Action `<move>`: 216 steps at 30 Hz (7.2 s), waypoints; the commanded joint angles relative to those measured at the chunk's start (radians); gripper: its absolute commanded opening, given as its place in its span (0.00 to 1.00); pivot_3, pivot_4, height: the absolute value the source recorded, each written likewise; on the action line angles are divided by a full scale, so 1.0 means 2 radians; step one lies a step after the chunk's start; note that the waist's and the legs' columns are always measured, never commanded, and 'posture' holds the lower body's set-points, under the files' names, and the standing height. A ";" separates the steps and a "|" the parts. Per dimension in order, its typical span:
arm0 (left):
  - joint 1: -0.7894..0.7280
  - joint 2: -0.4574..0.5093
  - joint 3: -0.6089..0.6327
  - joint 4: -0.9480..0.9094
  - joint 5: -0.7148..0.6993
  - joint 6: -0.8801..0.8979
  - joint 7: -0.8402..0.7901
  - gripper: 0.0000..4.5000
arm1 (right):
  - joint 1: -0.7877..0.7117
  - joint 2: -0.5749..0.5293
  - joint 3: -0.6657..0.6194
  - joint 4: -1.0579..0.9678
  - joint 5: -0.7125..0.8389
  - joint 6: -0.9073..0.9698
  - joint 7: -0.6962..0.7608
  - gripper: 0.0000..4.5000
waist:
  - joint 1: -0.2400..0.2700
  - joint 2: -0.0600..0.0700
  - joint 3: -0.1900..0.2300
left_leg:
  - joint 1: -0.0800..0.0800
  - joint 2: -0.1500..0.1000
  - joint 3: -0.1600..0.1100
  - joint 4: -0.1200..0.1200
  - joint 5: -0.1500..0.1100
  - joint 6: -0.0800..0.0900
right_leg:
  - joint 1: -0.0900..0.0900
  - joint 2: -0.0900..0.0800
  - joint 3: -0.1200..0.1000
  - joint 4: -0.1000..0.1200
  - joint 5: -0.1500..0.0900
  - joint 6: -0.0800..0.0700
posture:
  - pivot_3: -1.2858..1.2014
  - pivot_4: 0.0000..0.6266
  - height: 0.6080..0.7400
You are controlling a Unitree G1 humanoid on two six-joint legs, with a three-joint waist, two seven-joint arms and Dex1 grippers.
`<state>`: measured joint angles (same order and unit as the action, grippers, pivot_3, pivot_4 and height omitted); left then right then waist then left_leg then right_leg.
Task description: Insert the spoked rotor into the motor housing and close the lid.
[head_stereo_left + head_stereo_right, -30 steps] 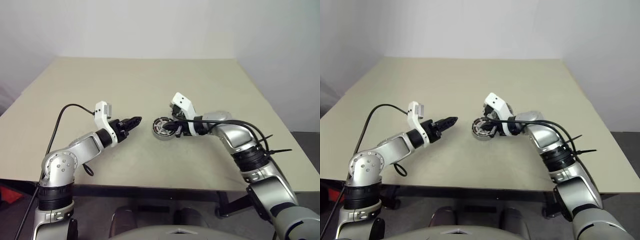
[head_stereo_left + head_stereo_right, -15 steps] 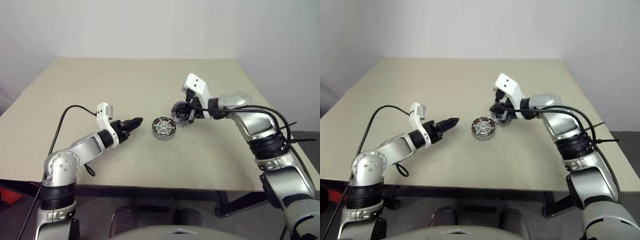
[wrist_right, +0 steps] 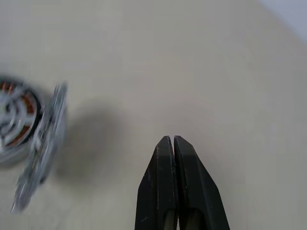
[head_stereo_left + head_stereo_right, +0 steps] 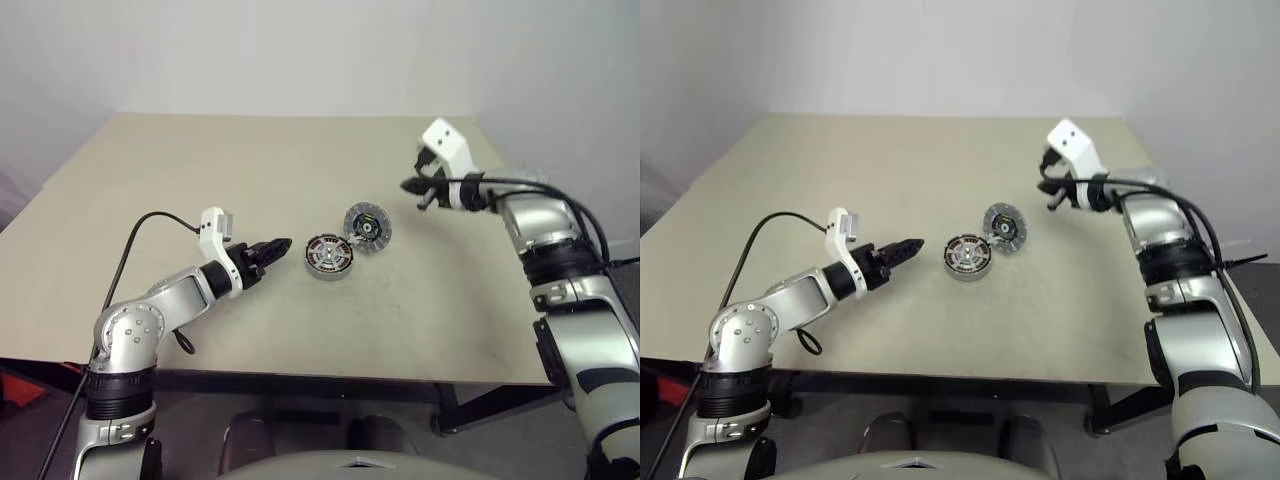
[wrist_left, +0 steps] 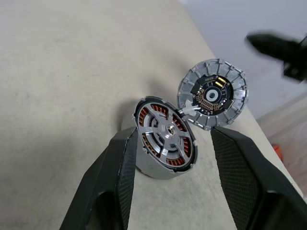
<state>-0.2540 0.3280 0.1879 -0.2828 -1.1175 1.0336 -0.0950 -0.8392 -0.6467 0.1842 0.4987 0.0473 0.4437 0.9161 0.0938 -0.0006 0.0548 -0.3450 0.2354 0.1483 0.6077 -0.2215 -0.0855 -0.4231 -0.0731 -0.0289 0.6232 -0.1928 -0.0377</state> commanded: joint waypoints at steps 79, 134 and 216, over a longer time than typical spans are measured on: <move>-0.042 0.060 -0.009 0.002 0.032 0.014 -0.091 0.57 | 0.155 0.113 -0.006 -0.189 0.104 0.020 0.046 0.00 | 0.000 0.001 0.000 | 0.002 0.000 0.000 -0.001 0.000 -0.001 | 0.001 0.000 0.000 0.000 0.000 0.000 | 0.52 0.00 1.00; -0.016 0.053 -0.019 -0.012 0.068 0.023 -0.103 0.57 | 0.144 0.164 0.002 -0.093 0.063 -0.049 0.012 0.99 | -0.012 0.001 0.000 | 0.002 0.000 0.000 -0.002 0.001 -0.001 | 0.001 0.000 0.000 0.000 0.000 0.000 | 0.52 0.00 1.00; 0.079 0.062 0.006 -0.028 0.077 -0.001 -0.138 0.57 | 0.066 0.229 0.042 -0.010 -0.011 -0.030 -0.041 0.66 | -0.028 0.001 0.000 | 0.005 0.000 0.000 -0.004 0.000 0.000 | 0.001 0.000 0.000 0.000 -0.002 0.003 | 0.52 0.00 1.00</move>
<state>-0.0943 0.4503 0.1716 -0.3135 -0.9596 1.0464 -0.3674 -0.6922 -0.2002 0.2527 0.4690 0.0325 0.3850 0.8352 0.0385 0.0015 0.0558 -0.3350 0.2354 0.1491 0.5990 -0.2216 -0.0846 -0.4205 -0.0726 -0.0281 0.6230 -0.1966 -0.0317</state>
